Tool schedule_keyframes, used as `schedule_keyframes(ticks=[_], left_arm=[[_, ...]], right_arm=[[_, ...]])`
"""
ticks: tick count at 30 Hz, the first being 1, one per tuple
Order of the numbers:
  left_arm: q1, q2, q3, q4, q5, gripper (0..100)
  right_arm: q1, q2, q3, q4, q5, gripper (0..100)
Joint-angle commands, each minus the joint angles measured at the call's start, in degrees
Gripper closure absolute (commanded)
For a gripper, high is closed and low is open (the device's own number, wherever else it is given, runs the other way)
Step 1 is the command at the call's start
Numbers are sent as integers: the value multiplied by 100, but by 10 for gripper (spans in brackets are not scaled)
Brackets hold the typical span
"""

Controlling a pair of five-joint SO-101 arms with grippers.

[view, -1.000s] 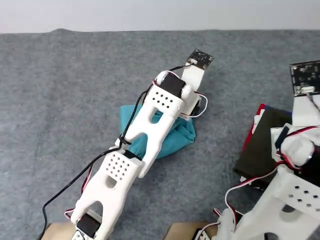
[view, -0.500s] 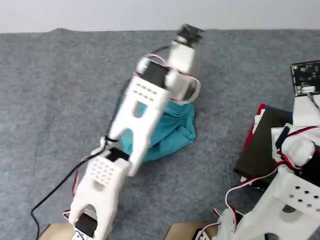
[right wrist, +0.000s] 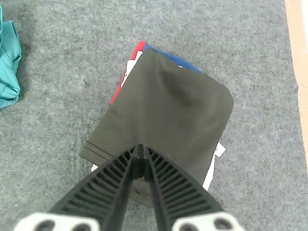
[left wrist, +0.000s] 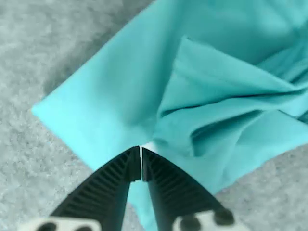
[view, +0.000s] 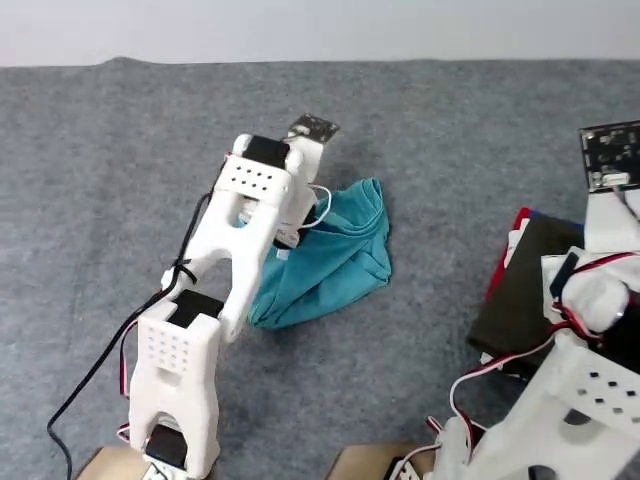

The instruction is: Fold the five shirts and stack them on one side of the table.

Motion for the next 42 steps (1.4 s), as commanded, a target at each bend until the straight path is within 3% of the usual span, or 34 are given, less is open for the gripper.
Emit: schedule_keyframes(ticks=[1, 6, 11, 15, 24, 30, 33, 42], left_arm=[[0, -220, -13, -237, -35, 995], [9, -246, -409, 88, -246, 979], [88, -211, -919, 360, -387, 849], [149, -193, -989, 325, -598, 810], [448, 492, -1024, -35, -818, 823], [1090, 686, -1095, 246, -835, 991], [1451, 686, -1499, 695, -826, 994], [2400, 237, -1464, 721, -607, 994]], right_arm=[[-40, -163, -26, 207, 35, 989], [-40, -171, -26, 207, 35, 989], [-40, -136, 35, 207, 35, 989], [-40, -180, 457, 198, 35, 989], [-57, -180, 536, 145, 35, 989], [-48, -180, 536, 163, 35, 989], [-48, -180, 536, 163, 35, 989], [-48, -189, 536, 189, 35, 989]])
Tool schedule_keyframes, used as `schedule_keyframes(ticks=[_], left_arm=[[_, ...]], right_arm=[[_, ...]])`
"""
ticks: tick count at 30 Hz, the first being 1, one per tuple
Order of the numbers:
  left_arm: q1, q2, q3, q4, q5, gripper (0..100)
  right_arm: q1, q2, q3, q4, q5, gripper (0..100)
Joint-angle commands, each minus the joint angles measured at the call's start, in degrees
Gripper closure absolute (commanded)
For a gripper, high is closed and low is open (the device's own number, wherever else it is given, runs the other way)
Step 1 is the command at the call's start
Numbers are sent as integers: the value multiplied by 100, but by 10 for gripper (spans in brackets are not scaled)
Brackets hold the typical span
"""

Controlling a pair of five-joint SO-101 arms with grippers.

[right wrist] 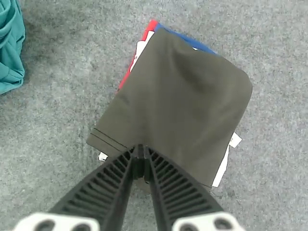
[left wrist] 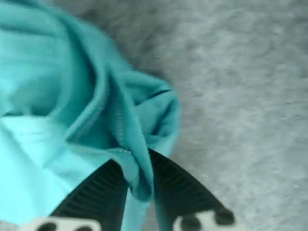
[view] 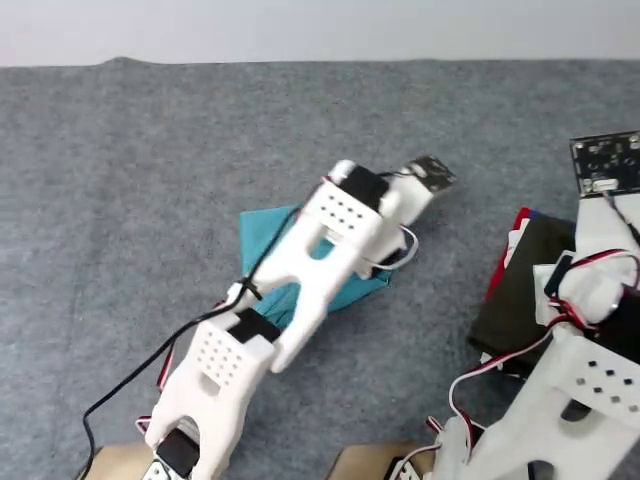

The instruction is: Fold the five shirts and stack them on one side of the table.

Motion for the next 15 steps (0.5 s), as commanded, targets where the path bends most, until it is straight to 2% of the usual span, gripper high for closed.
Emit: schedule_keyframes(ticks=[1, 8, 15], left_arm=[[510, -501, 66, 176, 114, 990], [686, -325, 338, 158, 360, 817], [519, -413, 286, 158, 114, 813]], right_arm=[[-48, -145, -35, 189, 26, 989], [-48, -145, -26, 171, 26, 989], [-48, -145, -18, 163, 26, 989]])
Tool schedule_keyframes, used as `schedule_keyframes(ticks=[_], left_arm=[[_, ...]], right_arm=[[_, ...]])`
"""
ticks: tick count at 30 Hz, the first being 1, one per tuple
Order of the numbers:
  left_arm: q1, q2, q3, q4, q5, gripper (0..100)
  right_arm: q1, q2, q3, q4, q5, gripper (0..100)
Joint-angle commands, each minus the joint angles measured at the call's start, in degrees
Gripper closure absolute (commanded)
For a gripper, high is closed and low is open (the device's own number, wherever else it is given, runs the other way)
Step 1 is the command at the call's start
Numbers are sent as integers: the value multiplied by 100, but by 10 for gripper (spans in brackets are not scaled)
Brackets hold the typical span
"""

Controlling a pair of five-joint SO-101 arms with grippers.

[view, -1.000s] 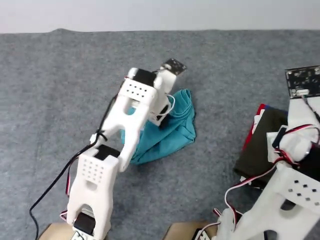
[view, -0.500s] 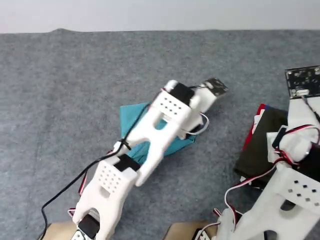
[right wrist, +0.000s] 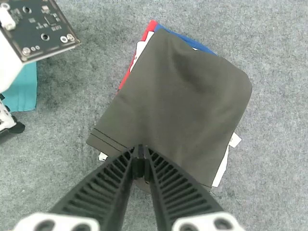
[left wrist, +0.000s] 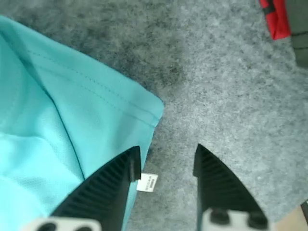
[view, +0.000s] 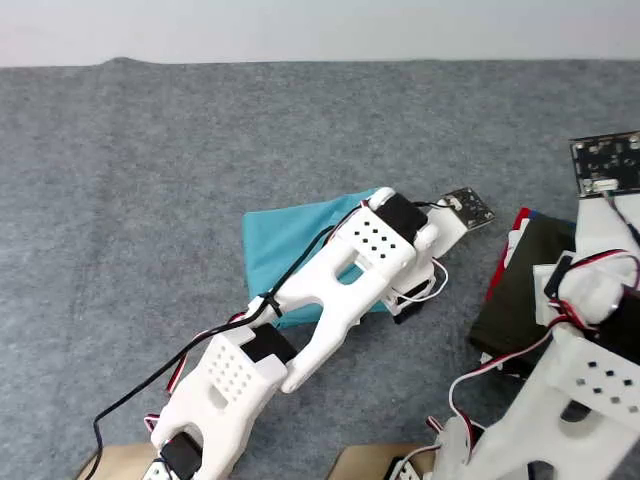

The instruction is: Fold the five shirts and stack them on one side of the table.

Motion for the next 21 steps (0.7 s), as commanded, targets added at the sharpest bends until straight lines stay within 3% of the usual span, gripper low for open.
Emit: schedule_keyframes(ticks=[1, 9, 15, 21], left_arm=[[-193, -404, -75, 158, -62, 814], [-1538, -1020, -611, 141, -360, 945], [-2075, -360, -655, -185, -325, 799], [-2048, 141, -655, -536, -457, 793]], right_arm=[[-48, -127, -18, 163, 26, 989], [-48, -119, -18, 154, 0, 989], [-66, -66, -9, 145, -9, 989], [-66, -66, -9, 145, -9, 989]])
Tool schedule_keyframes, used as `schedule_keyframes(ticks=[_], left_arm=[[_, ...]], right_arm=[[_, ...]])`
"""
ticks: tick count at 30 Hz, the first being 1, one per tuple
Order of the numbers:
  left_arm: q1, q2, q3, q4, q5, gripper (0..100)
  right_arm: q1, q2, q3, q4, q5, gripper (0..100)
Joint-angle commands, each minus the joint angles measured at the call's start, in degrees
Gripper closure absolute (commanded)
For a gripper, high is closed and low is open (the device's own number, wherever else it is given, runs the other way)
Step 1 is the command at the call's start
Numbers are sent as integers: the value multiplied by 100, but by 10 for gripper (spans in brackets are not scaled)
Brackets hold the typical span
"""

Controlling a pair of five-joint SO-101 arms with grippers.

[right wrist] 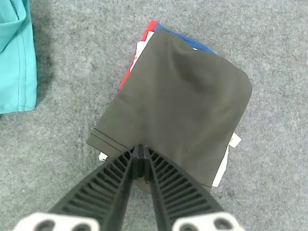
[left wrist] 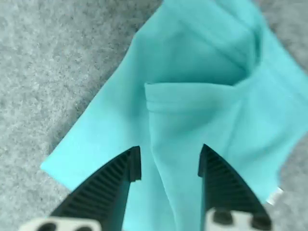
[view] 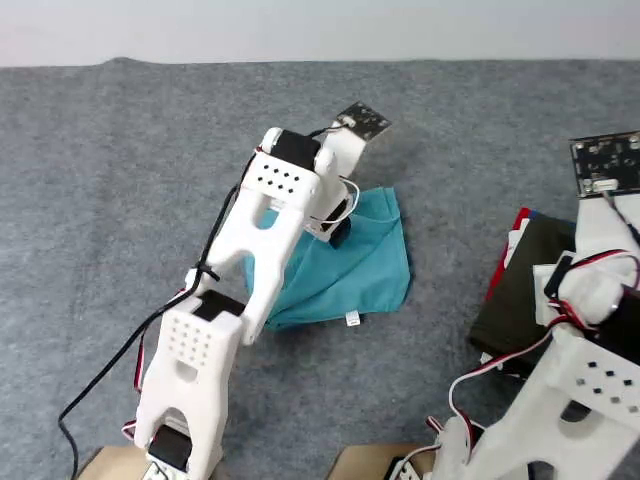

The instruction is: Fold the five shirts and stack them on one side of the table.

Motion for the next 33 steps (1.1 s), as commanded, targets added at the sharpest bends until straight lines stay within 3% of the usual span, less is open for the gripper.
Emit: schedule_keyframes(ticks=[1, 6, 12, 22, 33], left_arm=[[105, 62, -189, -149, -97, 793], [264, 334, -251, -264, -97, 812], [413, 695, -760, -53, -114, 998], [993, 721, -1692, 563, 149, 995], [2004, 730, -514, 571, 132, 961]], right_arm=[[-66, -66, -9, 145, -9, 989], [-66, -66, -9, 145, -9, 989], [-66, -84, -9, 154, -9, 989], [-66, -110, -9, 154, -9, 989], [-66, -66, 0, 145, -9, 989]])
